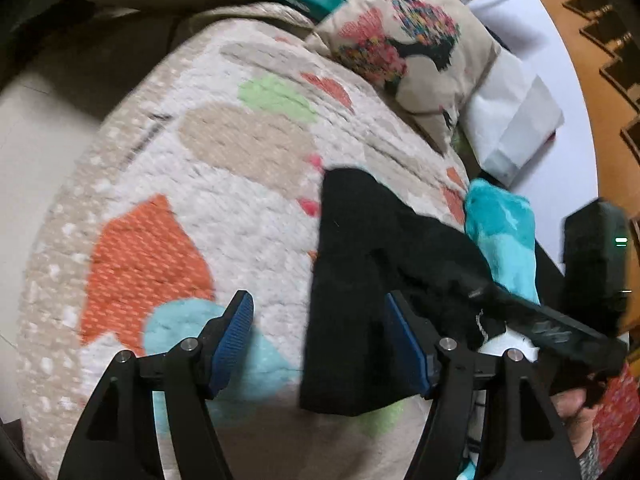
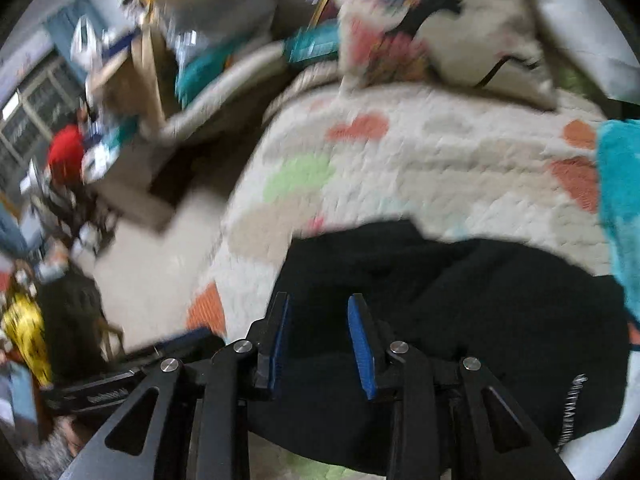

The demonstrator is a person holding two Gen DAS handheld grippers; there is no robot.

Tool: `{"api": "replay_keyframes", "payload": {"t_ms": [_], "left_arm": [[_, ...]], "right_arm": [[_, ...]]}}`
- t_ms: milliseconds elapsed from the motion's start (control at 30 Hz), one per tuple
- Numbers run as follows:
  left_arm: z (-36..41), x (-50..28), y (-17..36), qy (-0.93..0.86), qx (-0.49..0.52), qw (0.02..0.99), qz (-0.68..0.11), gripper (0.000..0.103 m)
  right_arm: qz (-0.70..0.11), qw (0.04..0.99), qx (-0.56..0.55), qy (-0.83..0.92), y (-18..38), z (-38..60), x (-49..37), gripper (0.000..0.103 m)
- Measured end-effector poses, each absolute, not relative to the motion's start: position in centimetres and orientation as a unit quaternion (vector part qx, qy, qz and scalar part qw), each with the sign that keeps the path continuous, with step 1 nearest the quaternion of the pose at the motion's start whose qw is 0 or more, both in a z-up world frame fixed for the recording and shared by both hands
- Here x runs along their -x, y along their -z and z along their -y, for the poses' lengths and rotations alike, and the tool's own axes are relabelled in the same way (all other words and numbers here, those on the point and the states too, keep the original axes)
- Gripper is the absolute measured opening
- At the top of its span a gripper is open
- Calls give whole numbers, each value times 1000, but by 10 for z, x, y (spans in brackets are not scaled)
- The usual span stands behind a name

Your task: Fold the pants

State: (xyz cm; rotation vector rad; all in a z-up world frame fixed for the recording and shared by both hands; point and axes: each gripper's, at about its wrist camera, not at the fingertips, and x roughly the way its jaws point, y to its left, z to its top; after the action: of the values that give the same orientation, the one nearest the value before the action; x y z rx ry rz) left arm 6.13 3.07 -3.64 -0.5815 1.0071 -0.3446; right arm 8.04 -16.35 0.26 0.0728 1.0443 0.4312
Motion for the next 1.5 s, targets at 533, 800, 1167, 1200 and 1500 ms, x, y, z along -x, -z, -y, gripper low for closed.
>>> {"api": "replay_keyframes", "payload": {"t_ms": [533, 800, 1167, 1200, 1500], "left_arm": [[17, -55, 52, 186, 222, 807, -515, 16], [-11, -52, 50, 148, 261, 798, -523, 12], [-82, -38, 55, 42, 295, 796, -527, 24], [-84, -35, 54, 43, 299, 794, -527, 26], [-125, -15, 34, 5, 340, 812, -475, 37]], "right_arm": [[-532, 811, 64, -236, -5, 86, -153, 64], [-573, 779, 119, -223, 35, 49, -171, 10], [-563, 781, 119, -242, 39, -26, -192, 16], [-561, 784, 116, -239, 36, -24, -193, 18], [-483, 854, 57, -184, -38, 78, -156, 40]]}}
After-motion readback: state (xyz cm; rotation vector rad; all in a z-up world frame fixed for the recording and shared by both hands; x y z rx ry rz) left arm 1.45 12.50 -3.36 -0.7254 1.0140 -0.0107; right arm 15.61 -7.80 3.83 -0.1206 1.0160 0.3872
